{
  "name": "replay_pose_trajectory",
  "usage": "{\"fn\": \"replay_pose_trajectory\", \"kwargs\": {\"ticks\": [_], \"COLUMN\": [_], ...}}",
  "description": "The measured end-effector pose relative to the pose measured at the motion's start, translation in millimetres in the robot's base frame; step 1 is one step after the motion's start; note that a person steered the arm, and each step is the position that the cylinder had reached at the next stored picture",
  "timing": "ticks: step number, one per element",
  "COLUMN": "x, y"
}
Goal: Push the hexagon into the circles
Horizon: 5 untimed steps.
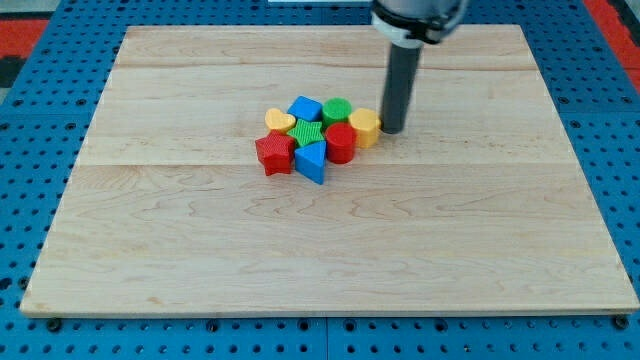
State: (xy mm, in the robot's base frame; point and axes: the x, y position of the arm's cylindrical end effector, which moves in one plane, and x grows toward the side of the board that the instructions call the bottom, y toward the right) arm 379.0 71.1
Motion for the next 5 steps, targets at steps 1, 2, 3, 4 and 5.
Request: {"fn": "replay_pose_trajectory", "kwargs": {"ticks": [1,2,3,4,5], "x": [-1.5,-4.2,5.4,-5.7,-15.1], "y": [8.1,5.7,7.0,41.1,60.8]}}
